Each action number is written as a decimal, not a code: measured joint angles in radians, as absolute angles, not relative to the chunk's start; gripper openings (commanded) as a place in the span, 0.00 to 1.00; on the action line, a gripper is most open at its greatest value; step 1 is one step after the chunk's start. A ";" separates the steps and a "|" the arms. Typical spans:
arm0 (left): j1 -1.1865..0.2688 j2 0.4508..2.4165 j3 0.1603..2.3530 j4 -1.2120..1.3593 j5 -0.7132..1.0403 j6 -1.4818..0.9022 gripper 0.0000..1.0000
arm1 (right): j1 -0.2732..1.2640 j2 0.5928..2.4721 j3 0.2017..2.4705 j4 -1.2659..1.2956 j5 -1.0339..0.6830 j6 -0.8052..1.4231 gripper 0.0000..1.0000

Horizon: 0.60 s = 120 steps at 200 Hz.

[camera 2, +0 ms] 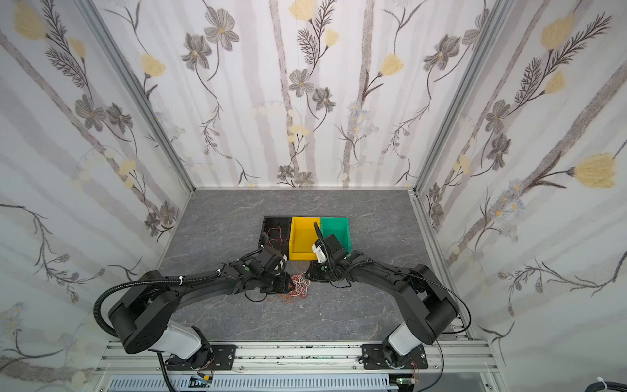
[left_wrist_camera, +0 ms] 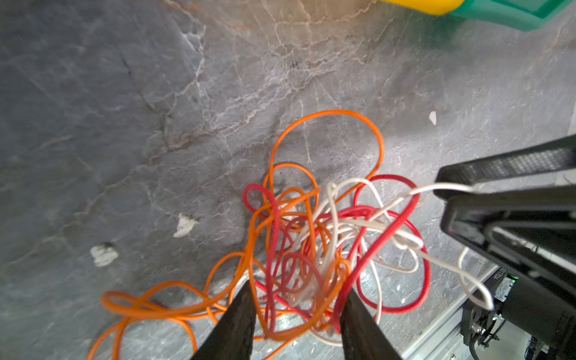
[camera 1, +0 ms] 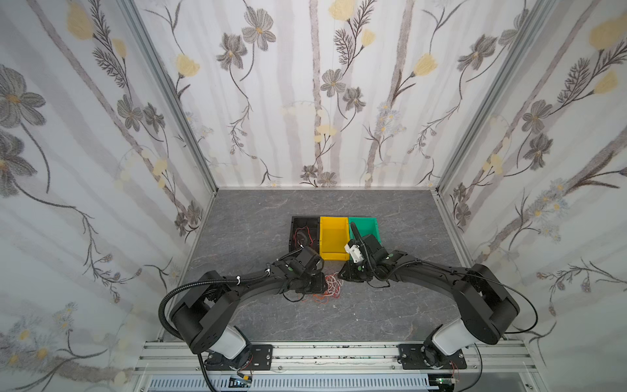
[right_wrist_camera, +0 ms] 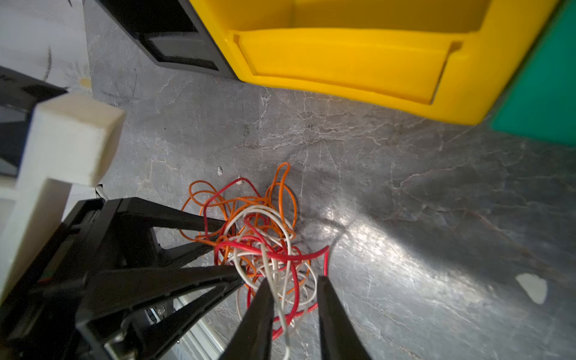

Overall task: Untangle the cables
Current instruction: 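Pinch a white wire end with the right gripper and pull it away from the tangle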

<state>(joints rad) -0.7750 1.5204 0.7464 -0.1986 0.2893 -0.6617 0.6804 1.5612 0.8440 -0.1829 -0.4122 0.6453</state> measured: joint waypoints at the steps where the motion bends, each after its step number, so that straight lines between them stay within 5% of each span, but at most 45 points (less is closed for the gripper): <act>1: -0.775 1.521 0.746 -0.198 0.289 -0.662 0.39 | 0.680 1.561 0.844 -0.183 -0.412 0.645 0.16; 35: -0.766 1.525 0.746 -0.197 0.277 -0.662 0.26 | 0.681 1.548 0.863 -0.222 -0.390 0.614 0.01; 120: -0.727 1.438 0.692 -0.213 0.236 -0.662 0.16 | 0.680 1.412 0.916 -0.408 -0.217 0.502 0.00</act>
<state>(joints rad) -0.7265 1.4384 0.6922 -0.2134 0.2356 -0.6621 0.6804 1.4124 0.9161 -0.4076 -0.2173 0.5022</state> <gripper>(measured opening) 0.159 0.048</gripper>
